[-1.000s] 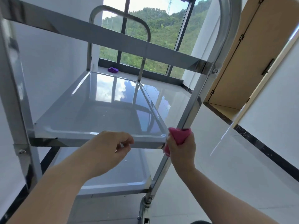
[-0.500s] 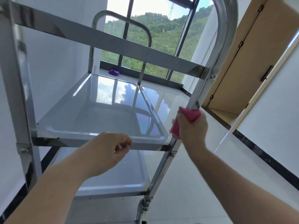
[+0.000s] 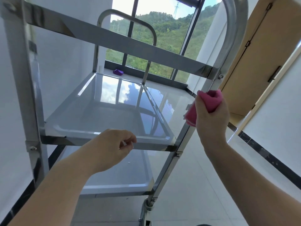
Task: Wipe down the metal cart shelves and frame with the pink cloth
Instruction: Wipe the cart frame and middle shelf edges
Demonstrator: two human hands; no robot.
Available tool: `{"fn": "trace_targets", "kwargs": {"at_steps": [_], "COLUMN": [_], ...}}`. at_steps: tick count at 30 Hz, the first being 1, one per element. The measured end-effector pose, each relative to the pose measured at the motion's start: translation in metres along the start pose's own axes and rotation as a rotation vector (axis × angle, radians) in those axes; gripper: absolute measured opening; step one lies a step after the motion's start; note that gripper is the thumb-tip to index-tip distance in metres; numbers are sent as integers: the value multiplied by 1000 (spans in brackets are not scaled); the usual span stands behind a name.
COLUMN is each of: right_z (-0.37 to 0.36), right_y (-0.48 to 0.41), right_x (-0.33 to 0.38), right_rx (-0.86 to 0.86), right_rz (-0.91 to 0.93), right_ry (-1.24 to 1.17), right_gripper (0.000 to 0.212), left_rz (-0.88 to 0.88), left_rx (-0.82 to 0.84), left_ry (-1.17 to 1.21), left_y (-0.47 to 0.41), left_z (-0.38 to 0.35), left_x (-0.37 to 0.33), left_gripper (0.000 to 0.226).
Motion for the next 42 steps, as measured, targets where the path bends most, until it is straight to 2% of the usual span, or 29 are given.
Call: {"fn": "trace_targets", "kwargs": {"at_steps": [2, 4, 8, 10, 15, 18, 21, 23, 24, 26, 29, 31, 33, 35, 39, 42], "right_z": [9, 7, -26, -48, -89, -124, -152, -169, -176, -192, -209, -221, -233, -238, -246, -254], "right_y": [26, 50, 75, 82, 93, 111, 127, 137, 141, 149, 168, 180, 190, 198, 202, 206], "right_x": [12, 22, 21, 14, -5, -7, -9, -8, -6, 8, 24, 14, -2, -15, -4, -7], "right_rx": [-58, -15, 324, 524, 701, 934, 1141, 1228, 1239, 1209, 1131, 1050, 1037, 1022, 913, 944], "right_rz": [121, 242, 354, 263, 4, -213, -185, -31, 103, 525, 1268, 1617, 1757, 1822, 1807, 1790], "right_ry": [16, 34, 130, 90, 128, 23, 134, 198, 222, 253, 249, 347, 433, 440, 348, 397], "right_gripper": [21, 21, 22, 29, 27, 23, 30, 35, 35, 34, 39, 45, 40, 30, 29, 35], "left_rz": [10, 35, 93, 139, 267, 345, 449, 496, 520, 581, 628, 595, 542, 502, 465, 413], "left_rx": [-4, -1, 0, -12, -44, -59, -122, -202, -245, -349, -497, -517, -494, -473, -515, -540], "left_ry": [-3, 1, -2, 4, -24, -99, -146, -196, -218, -242, -209, -138, -78, -48, -3, 50], "left_y": [2, 4, 12, 19, 46, 67, 86, 94, 96, 100, 104, 104, 101, 98, 97, 97], "left_z": [3, 5, 17, 26, 58, 72, 82, 88, 91, 96, 102, 99, 93, 88, 84, 80], "left_x": [3, 8, 19, 27, 55, 75, 97, 111, 117, 126, 134, 135, 134, 132, 135, 133], "left_gripper": [12, 12, 11, 10, 8, 8, 6, 6, 6, 8, 17, 25, 30, 28, 29, 37]}}
Point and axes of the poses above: each hand's wrist, its own y-axis away from the middle knuckle, its own z-axis out of the back of the hand, x = y × z, the point moved 6 cm from there along -y, towards the middle knuckle, and after that the axes turned 1 degree about -x, right-handed, at the moved point
